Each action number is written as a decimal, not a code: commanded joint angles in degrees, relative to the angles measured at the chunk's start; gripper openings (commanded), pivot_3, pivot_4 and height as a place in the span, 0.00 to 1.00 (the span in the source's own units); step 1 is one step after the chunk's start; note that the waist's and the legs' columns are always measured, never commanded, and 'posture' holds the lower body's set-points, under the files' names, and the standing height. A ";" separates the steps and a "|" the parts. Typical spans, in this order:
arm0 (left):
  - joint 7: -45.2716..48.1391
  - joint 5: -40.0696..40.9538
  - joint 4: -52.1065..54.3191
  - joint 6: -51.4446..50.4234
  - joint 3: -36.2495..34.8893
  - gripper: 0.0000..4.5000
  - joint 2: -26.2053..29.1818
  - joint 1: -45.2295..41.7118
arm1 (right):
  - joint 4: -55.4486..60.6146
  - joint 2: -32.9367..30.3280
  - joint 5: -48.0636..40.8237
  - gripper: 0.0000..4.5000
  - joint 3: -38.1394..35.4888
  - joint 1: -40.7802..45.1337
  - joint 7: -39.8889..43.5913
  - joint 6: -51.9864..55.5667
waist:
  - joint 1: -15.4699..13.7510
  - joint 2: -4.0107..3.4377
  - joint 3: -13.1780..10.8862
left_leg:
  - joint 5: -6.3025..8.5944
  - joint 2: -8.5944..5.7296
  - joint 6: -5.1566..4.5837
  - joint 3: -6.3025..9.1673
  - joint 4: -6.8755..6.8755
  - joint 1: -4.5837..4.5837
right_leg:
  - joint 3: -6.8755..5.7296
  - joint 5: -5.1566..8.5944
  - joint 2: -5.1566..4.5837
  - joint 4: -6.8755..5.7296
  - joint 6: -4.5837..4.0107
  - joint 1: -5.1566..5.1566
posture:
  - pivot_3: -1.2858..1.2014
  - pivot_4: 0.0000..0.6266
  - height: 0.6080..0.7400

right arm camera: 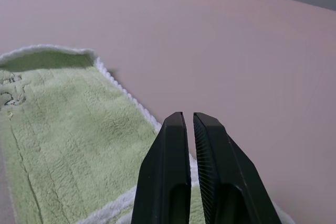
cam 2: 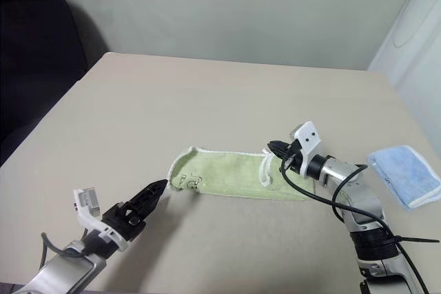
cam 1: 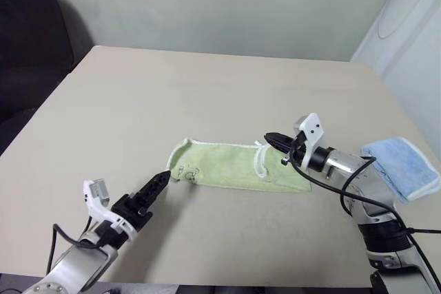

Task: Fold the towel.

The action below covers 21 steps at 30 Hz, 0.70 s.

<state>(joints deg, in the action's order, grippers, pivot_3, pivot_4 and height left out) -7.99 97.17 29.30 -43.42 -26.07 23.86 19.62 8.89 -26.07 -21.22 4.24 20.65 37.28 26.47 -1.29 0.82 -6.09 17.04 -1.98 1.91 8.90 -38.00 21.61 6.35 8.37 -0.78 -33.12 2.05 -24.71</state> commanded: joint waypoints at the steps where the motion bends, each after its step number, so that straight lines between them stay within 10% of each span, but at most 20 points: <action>1: -5.49 2.77 -2.37 3.16 1.92 1.00 -1.11 -3.25 | 0.94 0.62 -0.25 0.07 -2.02 0.69 -0.13 -1.83 | 0.00 -0.13 -0.08 | 0.01 0.01 0.02 -0.03 0.00 -0.10 | 0.00 0.02 0.03 0.00 -0.05 0.10 | 0.52 0.24 1.00; 21: -7.39 -4.96 -21.38 -0.14 8.16 0.91 0.44 -21.18 | 2.94 2.57 0.41 0.07 -3.35 0.25 -3.24 -1.86 | -0.91 -0.41 -0.25 | -0.02 0.12 0.13 0.05 0.00 -0.61 | 0.03 0.05 0.41 -0.08 -0.29 0.61 | 0.52 0.24 1.00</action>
<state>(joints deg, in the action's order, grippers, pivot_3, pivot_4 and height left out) -15.96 94.46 10.41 -42.68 -18.77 24.04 -1.41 9.45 -23.57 -20.91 2.54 20.54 34.79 25.80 -2.20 0.42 -6.34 17.02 -1.86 2.04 8.96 -37.99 21.00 6.38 8.42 -0.37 -33.20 1.77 -24.11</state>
